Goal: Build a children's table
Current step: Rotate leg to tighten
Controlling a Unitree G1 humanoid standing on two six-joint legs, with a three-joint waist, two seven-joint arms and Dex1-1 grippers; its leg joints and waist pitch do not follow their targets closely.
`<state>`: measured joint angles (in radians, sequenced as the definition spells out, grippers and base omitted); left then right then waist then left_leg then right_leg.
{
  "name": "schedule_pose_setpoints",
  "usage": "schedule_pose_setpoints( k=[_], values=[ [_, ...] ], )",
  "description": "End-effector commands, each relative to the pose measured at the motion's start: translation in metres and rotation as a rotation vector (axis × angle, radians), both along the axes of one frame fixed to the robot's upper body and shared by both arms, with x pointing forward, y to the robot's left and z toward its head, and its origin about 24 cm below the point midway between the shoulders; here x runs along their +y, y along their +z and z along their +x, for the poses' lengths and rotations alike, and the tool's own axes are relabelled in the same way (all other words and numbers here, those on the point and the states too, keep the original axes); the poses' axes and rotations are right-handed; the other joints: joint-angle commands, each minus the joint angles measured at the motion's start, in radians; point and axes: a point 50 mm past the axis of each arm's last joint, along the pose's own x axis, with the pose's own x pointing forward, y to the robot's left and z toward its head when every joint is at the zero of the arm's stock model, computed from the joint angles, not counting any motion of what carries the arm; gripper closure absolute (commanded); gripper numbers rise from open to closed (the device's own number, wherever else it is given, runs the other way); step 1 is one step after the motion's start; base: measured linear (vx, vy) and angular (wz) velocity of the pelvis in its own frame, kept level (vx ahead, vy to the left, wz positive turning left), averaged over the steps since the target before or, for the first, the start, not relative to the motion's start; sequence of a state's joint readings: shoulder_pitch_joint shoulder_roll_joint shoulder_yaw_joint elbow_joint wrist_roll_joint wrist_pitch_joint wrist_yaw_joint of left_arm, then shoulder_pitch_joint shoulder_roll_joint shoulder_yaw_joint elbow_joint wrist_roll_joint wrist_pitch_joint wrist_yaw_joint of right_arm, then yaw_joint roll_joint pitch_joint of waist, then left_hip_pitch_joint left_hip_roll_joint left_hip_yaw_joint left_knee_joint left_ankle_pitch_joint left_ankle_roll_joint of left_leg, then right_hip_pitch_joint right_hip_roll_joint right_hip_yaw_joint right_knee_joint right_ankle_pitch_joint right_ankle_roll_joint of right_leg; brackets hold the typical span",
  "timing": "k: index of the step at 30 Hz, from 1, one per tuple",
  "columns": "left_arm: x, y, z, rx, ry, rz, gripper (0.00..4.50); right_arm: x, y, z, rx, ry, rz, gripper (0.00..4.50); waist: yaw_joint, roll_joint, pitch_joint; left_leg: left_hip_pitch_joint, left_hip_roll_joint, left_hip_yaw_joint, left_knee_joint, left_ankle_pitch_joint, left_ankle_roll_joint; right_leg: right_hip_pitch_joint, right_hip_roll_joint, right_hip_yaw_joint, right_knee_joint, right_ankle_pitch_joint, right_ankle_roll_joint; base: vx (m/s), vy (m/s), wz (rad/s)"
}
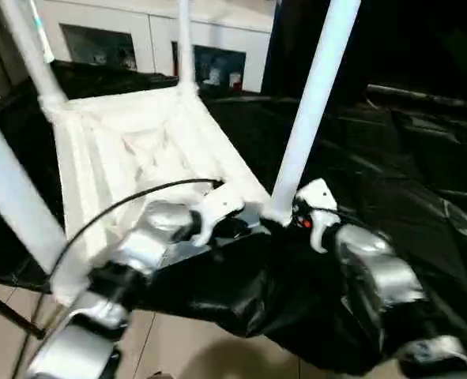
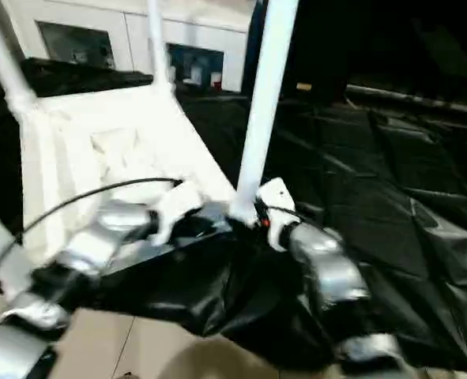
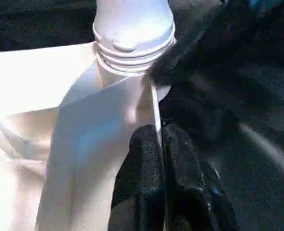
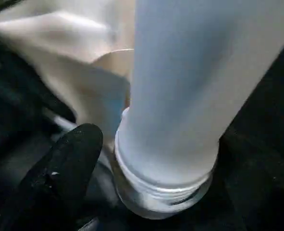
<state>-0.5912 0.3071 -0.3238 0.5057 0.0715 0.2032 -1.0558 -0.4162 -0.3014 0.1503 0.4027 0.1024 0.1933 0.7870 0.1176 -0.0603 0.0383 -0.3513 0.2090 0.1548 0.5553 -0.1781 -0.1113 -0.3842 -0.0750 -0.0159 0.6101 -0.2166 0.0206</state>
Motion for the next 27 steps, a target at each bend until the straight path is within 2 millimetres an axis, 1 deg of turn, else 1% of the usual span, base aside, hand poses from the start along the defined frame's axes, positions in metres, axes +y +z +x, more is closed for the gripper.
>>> schedule_pose_setpoints(
  k=[1,2,4,5,6,7,8,10,11,15,16,17,19,20,21,24,25,26,27],
  values=[
    [-0.001,-0.020,-0.021,0.131,-0.150,0.045,4.50,0.000,0.008,-0.005,-0.008,0.100,0.011,0.55,0.003,0.010,-0.045,0.003,0.011,0.013,-0.057,-0.148,0.051,0.040,-0.040,0.020,-0.055,0.085,-0.224,0.000,0.000,0.00],
    [0.001,-0.019,-0.022,0.132,-0.169,0.040,4.50,-0.001,0.009,-0.006,-0.004,0.119,0.006,0.55,0.006,0.011,-0.045,0.005,0.012,0.013,-0.057,-0.150,0.053,0.040,-0.039,0.018,-0.054,0.082,-0.229,0.000,0.000,0.00],
    [0.004,-0.017,-0.024,0.135,-0.187,0.038,4.50,-0.003,0.010,-0.007,0.002,0.144,0.002,0.55,0.009,0.011,-0.043,0.005,0.012,0.015,-0.057,-0.153,0.051,0.038,-0.040,0.019,-0.054,0.073,-0.231,0.000,0.000,0.00],
    [0.008,-0.014,-0.027,0.138,-0.226,0.043,4.50,-0.004,0.011,-0.010,0.022,0.189,-0.002,0.55,0.014,0.012,-0.040,0.007,0.015,0.015,-0.061,-0.181,0.046,0.037,-0.041,0.019,-0.058,0.030,-0.228,0.000,0.000,0.00],
    [0.011,-0.012,-0.029,0.144,-0.249,0.048,4.50,-0.004,0.011,-0.013,0.036,0.226,-0.010,0.55,0.018,0.011,-0.039,0.008,0.015,0.014,-0.062,-0.189,0.042,0.037,-0.041,0.019,-0.058,0.016,-0.225,0.000,0.000,0.00],
    [0.012,-0.011,-0.030,0.147,-0.261,0.050,4.50,-0.004,0.011,-0.014,0.042,0.246,-0.015,0.55,0.019,0.011,-0.038,0.007,0.015,0.015,-0.063,-0.192,0.042,0.037,-0.042,0.020,-0.058,0.009,-0.224,0.000,0.000,0.00],
    [0.013,-0.010,-0.031,0.148,-0.266,0.048,4.50,-0.003,0.010,-0.016,0.051,0.265,-0.020,0.55,0.021,0.011,-0.037,0.008,0.016,0.016,-0.063,-0.198,0.038,0.034,-0.041,0.020,-0.059,-0.001,-0.222,0.000,0.000,0.00],
    [0.014,-0.009,-0.032,0.151,-0.268,0.044,4.50,-0.003,0.008,-0.019,0.064,0.303,-0.034,0.55,0.022,0.010,-0.037,0.008,0.015,0.016,-0.064,-0.200,0.032,0.034,-0.041,0.020,-0.060,-0.014,-0.222,0.000,0.000,0.00],
    [0.014,-0.009,-0.032,0.152,-0.270,0.040,4.50,-0.002,0.006,-0.022,0.077,0.329,-0.045,0.55,0.022,0.007,-0.035,0.007,0.014,0.017,-0.063,-0.200,0.030,0.034,-0.041,0.019,-0.060,-0.017,-0.221,0.000,0.000,0.00],
    [0.016,-0.008,-0.033,0.151,-0.271,0.040,4.50,-0.002,0.005,-0.022,0.081,0.343,-0.056,0.55,0.023,0.006,-0.035,0.006,0.013,0.016,-0.063,-0.188,0.027,0.035,-0.042,0.020,-0.059,-0.020,-0.214,0.000,0.000,0.00],
    [0.016,-0.008,-0.033,0.149,-0.267,0.040,4.50,-0.001,0.005,-0.022,0.082,0.345,-0.057,0.55,0.023,0.002,-0.034,0.005,0.013,0.017,-0.062,-0.181,0.030,0.035,-0.042,0.021,-0.059,-0.016,-0.214,0.000,0.000,0.00],
    [0.016,-0.008,-0.033,0.149,-0.266,0.041,4.50,-0.001,0.005,-0.022,0.082,0.346,-0.057,0.55,0.023,0.004,-0.035,0.005,0.013,0.016,-0.062,-0.174,0.032,0.035,-0.042,0.020,-0.058,-0.010,-0.214,0.000,0.000,0.00],
    [0.017,-0.008,-0.033,0.150,-0.266,0.040,4.50,-0.001,0.005,-0.022,0.084,0.348,-0.057,0.55,0.022,0.003,-0.035,0.004,0.012,0.017,-0.061,-0.163,0.034,0.035,-0.041,0.020,-0.057,0.004,-0.215,0.000,0.000,0.00],
    [0.017,-0.008,-0.034,0.151,-0.266,0.040,4.50,-0.001,0.006,-0.022,0.086,0.349,-0.053,0.71,0.022,0.001,-0.035,0.004,0.012,0.017,-0.061,-0.160,0.036,0.036,-0.041,0.020,-0.057,0.005,-0.215,0.000,0.000,0.00],
    [0.017,-0.008,-0.034,0.152,-0.266,0.039,4.50,-0.001,0.006,-0.022,0.086,0.349,-0.051,0.71,0.022,0.001,-0.034,0.004,0.012,0.017,-0.061,-0.160,0.036,0.035,-0.041,0.020,-0.056,0.003,-0.215,0.000,0.000,0.00],
    [0.016,-0.008,-0.034,0.150,-0.259,0.036,4.50,-0.001,0.007,-0.022,0.086,0.349,-0.038,0.98,0.022,0.000,-0.033,0.005,0.012,0.017,-0.060,-0.160,0.039,0.035,-0.041,0.020,-0.056,0.003,-0.217,0.000,0.000,0.00],
    [0.016,-0.008,-0.034,0.150,-0.259,0.036,4.50,-0.001,0.007,-0.022,0.086,0.350,-0.037,0.98,0.022,0.001,-0.033,0.005,0.012,0.017,-0.061,-0.163,0.039,0.035,-0.041,0.020,-0.057,-0.001,-0.217,0.000,0.000,0.00],
    [0.016,-0.008,-0.034,0.150,-0.258,0.035,4.50,-0.001,0.007,-0.022,0.089,0.353,-0.035,1.07,0.021,0.001,-0.033,0.005,0.012,0.017,-0.061,-0.165,0.039,0.034,-0.041,0.020,-0.057,-0.007,-0.217,0.000,0.000,0.00],
    [0.016,-0.008,-0.034,0.152,-0.258,0.034,4.50,-0.001,0.007,-0.023,0.092,0.357,-0.034,1.26,0.021,0.001,-0.032,0.005,0.013,0.017,-0.061,-0.168,0.039,0.034,-0.041,0.020,-0.058,-0.011,-0.217,0.000,0.000,0.00]
  ],
)
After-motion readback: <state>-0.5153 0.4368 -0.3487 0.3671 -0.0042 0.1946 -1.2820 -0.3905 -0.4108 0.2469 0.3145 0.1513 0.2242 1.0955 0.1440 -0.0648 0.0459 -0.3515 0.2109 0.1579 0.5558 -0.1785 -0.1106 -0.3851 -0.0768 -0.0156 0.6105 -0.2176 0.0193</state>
